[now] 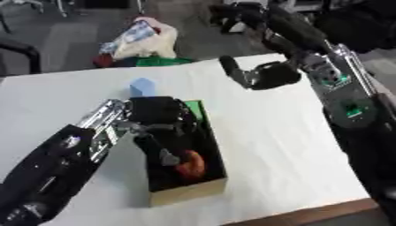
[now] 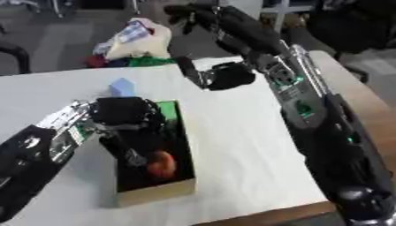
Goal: Pick up objects on the table and place them in the box.
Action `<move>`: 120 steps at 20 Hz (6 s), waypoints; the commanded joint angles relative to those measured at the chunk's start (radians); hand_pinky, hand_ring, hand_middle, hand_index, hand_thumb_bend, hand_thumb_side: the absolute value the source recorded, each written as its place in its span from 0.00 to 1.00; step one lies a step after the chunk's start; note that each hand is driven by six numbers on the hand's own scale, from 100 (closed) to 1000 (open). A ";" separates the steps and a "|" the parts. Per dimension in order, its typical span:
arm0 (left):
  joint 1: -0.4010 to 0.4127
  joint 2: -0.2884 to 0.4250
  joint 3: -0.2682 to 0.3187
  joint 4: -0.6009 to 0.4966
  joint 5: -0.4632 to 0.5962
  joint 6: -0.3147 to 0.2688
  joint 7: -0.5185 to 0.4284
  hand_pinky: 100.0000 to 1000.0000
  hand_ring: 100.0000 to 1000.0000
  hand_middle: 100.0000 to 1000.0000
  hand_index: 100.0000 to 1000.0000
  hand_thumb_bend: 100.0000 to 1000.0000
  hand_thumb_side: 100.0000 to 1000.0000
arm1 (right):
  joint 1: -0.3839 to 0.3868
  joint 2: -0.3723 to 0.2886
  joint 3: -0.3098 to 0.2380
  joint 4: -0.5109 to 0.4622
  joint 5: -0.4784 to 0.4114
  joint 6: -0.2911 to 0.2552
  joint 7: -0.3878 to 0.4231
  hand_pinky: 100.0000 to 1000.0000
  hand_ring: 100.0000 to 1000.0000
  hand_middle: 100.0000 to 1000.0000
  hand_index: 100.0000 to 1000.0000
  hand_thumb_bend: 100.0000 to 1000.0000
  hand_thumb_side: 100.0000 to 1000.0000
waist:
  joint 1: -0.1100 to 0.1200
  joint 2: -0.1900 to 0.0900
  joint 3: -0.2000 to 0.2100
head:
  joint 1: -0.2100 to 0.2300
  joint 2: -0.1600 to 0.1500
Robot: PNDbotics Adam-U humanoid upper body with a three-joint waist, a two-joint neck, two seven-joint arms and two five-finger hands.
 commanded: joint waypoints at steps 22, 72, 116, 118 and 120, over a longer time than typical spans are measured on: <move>-0.163 0.014 0.499 0.296 -0.244 0.351 0.110 0.65 0.56 0.61 0.90 0.26 0.82 | -0.016 -0.004 0.000 -0.007 -0.007 0.000 0.003 0.79 0.67 0.78 1.00 0.00 0.54 | 0.003 -0.004 -0.010 | 0.003 -0.007; -0.213 -0.019 0.668 0.548 -0.532 0.747 0.387 0.64 0.55 0.61 0.94 0.40 1.00 | -0.028 -0.005 -0.002 -0.002 -0.045 -0.007 0.014 0.79 0.65 0.77 1.00 0.00 0.64 | 0.013 0.086 -0.051 | 0.027 -0.039; -0.193 -0.015 0.649 0.499 -0.358 0.628 0.488 0.51 0.32 0.25 0.72 0.00 0.29 | -0.013 0.001 -0.010 0.013 -0.034 -0.013 0.008 0.79 0.65 0.77 1.00 0.00 0.62 | 0.006 0.053 -0.047 | 0.011 -0.027; -0.193 -0.015 0.645 0.493 -0.341 0.620 0.489 0.51 0.32 0.24 0.71 0.00 0.28 | -0.011 0.002 -0.010 0.013 -0.033 -0.013 0.008 0.79 0.66 0.77 1.00 0.00 0.61 | 0.006 0.047 -0.044 | 0.010 -0.026; -0.192 -0.015 0.641 0.488 -0.327 0.612 0.487 0.51 0.32 0.24 0.71 0.00 0.27 | -0.010 0.003 -0.010 0.013 -0.032 -0.013 0.008 0.79 0.66 0.77 1.00 0.00 0.61 | 0.006 0.042 -0.043 | 0.009 -0.026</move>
